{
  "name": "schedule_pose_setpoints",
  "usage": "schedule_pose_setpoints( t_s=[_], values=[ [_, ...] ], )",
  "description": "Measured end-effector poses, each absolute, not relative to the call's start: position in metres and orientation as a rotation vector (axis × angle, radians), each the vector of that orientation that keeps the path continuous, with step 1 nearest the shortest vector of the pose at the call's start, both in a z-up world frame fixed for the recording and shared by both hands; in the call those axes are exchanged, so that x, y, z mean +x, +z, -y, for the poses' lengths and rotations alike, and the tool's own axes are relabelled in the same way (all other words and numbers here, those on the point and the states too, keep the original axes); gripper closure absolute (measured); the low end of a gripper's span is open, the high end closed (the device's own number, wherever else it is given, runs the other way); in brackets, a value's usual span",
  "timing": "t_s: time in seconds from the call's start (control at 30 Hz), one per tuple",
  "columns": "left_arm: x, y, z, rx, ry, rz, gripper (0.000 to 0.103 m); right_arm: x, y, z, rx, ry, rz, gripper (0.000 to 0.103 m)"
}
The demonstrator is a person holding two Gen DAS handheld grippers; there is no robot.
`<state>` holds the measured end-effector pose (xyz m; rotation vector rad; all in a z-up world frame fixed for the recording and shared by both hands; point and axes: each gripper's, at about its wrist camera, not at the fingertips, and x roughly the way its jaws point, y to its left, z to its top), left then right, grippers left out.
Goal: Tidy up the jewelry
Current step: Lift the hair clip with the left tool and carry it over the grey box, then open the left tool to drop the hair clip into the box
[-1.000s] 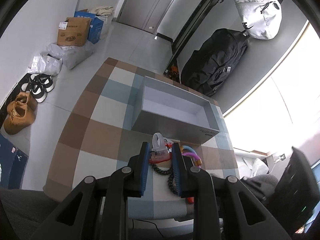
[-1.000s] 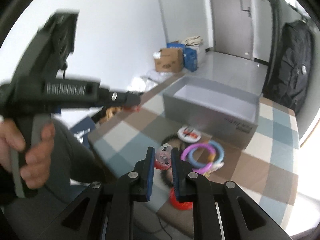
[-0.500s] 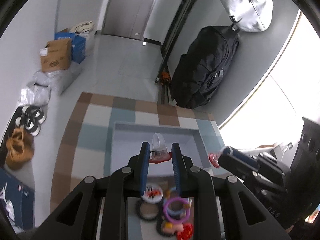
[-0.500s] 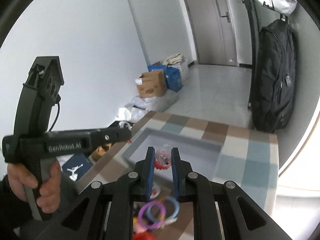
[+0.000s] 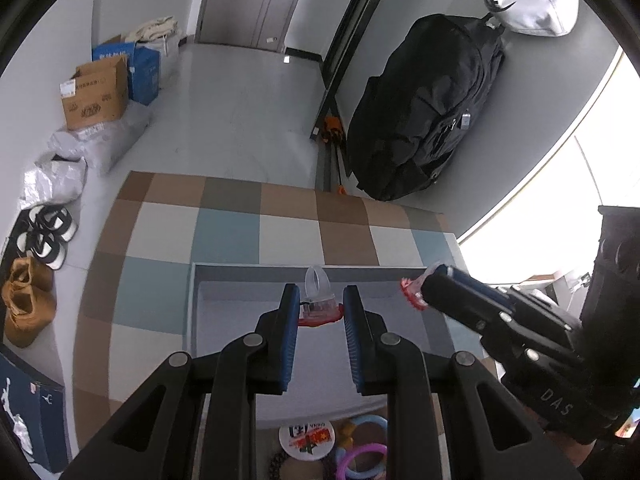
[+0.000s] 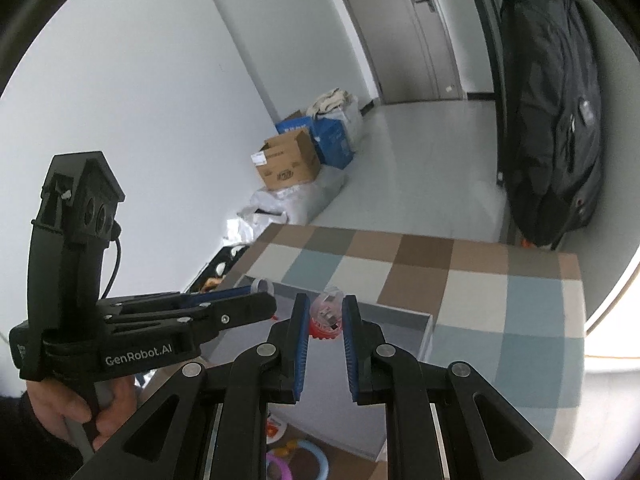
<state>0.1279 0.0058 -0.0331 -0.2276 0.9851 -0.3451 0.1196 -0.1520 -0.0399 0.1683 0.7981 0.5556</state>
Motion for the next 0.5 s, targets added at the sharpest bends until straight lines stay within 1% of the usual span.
schedule_pose_setpoints(
  t_s=[0.33,0.43,0.5],
  values=[
    [0.142,-0.050,0.000,-0.277,-0.444,-1.064,0.086,0.129,-0.061,0.151,0.196,0.568,-0.886,0.088],
    [0.144,-0.051,0.001,-0.300,-0.467,-1.068,0.085,0.128,-0.061,0.151,0.203,0.576,-0.885,0.085],
    [0.144,-0.051,0.000,-0.317,-0.472,-1.070,0.081,0.127,-0.057,0.150,0.179,0.570,-0.863,0.082]
  ],
)
